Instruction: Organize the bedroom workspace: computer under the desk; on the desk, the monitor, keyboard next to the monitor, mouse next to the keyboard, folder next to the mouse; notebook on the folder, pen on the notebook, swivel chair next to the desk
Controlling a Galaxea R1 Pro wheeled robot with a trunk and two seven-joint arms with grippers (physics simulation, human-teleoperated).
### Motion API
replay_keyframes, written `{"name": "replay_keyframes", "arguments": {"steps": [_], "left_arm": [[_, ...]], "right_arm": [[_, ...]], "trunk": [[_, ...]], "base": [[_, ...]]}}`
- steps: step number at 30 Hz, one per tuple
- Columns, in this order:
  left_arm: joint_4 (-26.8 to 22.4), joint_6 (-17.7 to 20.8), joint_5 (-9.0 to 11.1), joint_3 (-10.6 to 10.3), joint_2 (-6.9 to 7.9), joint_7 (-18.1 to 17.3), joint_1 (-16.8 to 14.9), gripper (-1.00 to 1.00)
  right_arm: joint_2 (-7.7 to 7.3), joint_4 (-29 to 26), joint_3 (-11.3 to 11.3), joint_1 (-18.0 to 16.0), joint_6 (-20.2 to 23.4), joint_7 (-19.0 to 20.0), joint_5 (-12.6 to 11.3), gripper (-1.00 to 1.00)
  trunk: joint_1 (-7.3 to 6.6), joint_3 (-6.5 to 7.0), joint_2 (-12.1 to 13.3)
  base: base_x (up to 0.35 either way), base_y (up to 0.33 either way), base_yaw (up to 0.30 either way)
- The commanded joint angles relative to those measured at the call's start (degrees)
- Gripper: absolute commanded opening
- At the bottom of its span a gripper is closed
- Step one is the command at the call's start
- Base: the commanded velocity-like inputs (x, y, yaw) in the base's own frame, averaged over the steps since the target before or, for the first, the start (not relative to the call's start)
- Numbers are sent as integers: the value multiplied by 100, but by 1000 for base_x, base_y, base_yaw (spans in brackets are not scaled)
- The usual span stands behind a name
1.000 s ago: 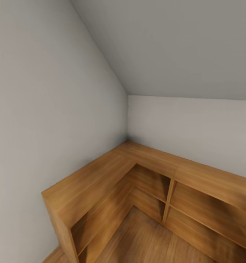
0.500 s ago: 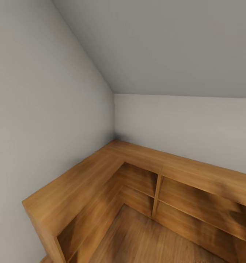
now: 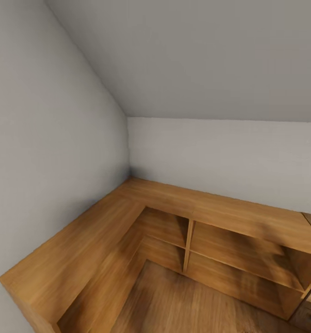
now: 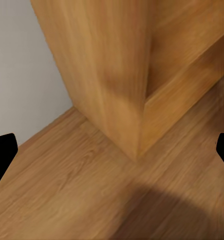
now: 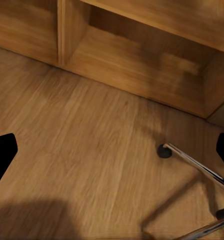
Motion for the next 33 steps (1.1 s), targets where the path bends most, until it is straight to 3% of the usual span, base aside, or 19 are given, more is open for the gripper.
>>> {"name": "replay_keyframes", "arguments": {"steps": [1,33], "left_arm": [[-11,-4,53,-37,1,13,3,100],[-9,-4,53,-37,1,14,5,100]], "right_arm": [[2,11,51,-6,-23,0,-55,100],[1,4,43,-6,-23,-5,-56,100]], "trunk": [[1,-10,-4],[1,-109,-4]], "base": [[9,11,-257],[1,1,-266]]}}
